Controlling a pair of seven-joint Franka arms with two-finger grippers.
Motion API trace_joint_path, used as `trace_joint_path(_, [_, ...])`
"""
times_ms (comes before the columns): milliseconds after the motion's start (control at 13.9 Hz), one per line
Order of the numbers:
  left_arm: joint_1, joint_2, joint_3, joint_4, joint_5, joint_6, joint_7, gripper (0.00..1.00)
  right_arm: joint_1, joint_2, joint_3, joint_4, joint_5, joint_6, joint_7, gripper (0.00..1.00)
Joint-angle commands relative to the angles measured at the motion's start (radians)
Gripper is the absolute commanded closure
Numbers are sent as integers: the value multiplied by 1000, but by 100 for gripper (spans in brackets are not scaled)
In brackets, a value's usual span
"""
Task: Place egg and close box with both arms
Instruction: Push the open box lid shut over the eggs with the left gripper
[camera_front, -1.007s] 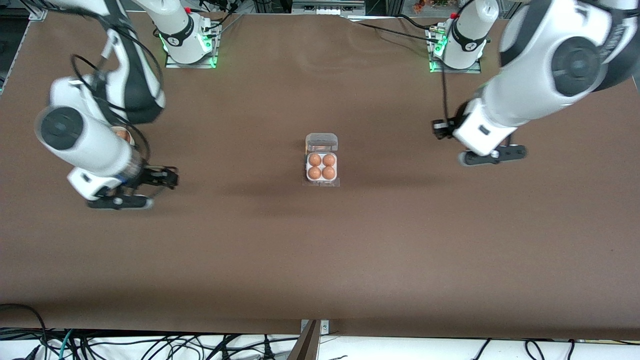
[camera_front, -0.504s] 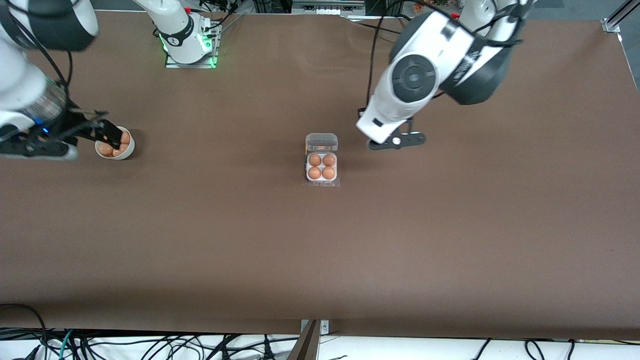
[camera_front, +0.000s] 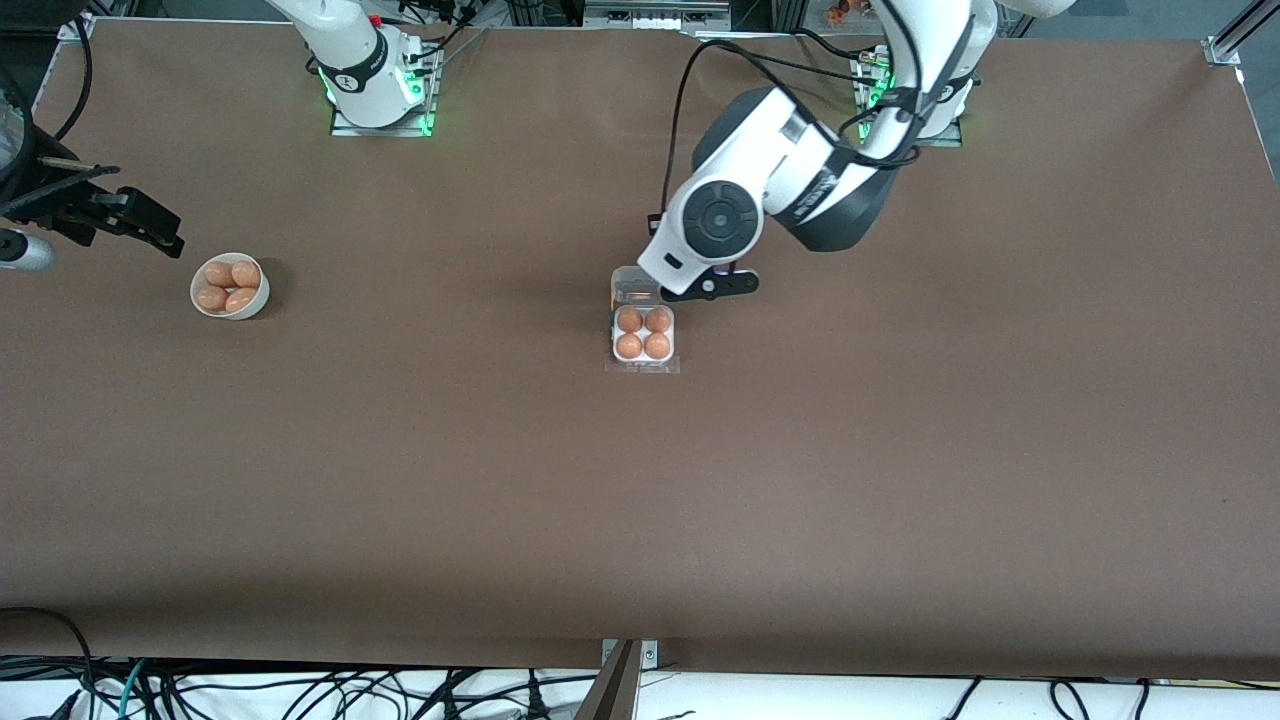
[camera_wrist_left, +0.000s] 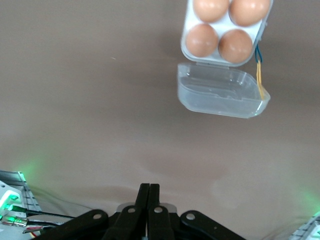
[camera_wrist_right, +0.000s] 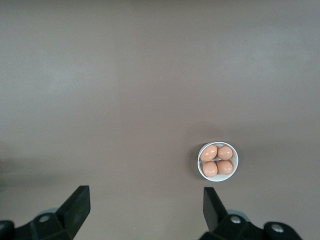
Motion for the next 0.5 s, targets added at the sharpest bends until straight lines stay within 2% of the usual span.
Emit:
trace_joint_path(0, [-46, 79, 15, 78, -21, 39, -15, 95, 8, 10, -8, 10, 25, 6, 12, 0])
trace_joint_path(144, [-77, 106, 15, 78, -22, 94, -16, 95, 9, 13, -8, 11, 25, 11, 12, 0])
trace_joint_path(432, [-92, 160, 15, 78, -22, 105, -16, 95, 11, 27, -7, 11, 27, 14, 11, 0])
